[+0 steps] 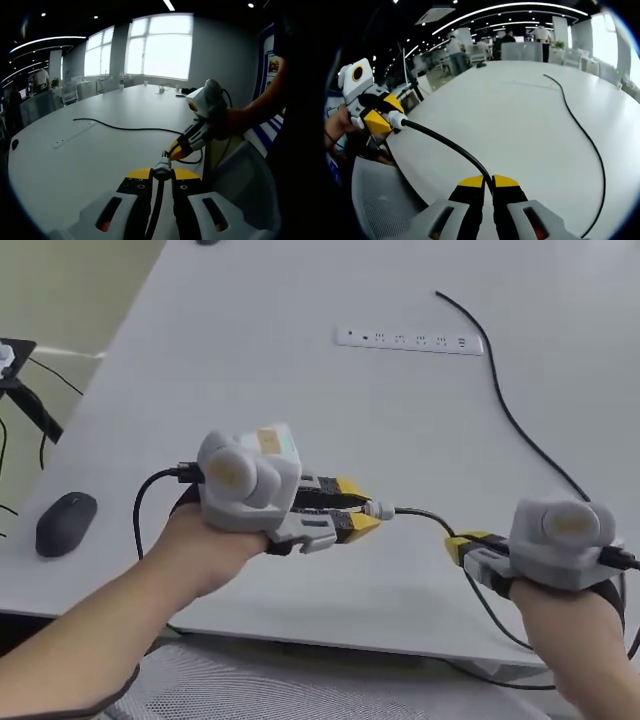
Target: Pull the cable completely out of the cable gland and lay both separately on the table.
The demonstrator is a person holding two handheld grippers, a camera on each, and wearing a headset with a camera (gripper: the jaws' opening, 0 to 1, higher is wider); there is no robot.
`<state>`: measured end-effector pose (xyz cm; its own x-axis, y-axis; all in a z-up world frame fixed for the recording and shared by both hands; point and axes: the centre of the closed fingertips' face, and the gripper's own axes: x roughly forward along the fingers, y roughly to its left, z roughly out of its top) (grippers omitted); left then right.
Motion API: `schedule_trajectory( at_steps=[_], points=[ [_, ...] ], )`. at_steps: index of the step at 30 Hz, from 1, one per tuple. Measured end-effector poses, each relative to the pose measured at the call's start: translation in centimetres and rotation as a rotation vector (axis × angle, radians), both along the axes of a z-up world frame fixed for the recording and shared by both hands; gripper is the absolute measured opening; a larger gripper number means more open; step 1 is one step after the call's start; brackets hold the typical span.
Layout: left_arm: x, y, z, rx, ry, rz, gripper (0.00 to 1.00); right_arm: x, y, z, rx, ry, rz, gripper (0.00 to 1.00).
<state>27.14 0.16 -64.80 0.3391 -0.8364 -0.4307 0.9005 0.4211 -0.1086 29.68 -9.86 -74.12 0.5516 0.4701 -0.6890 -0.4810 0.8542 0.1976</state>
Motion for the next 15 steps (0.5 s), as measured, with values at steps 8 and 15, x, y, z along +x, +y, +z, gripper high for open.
schedule_trajectory(
  at_steps=[8, 15],
  points=[
    [0.08, -0.13, 0.03, 0.001, -0.005, -0.005, 0.15, -0.18, 0.17, -0.44, 0.059, 0.051, -0.042, 0.00],
    [0.45, 0.22, 0.03, 0.001, -0.005, 0.007, 0.15, -0.33, 0.18, 0.34, 0.034, 0.001, 0.003, 0.01]
  ],
)
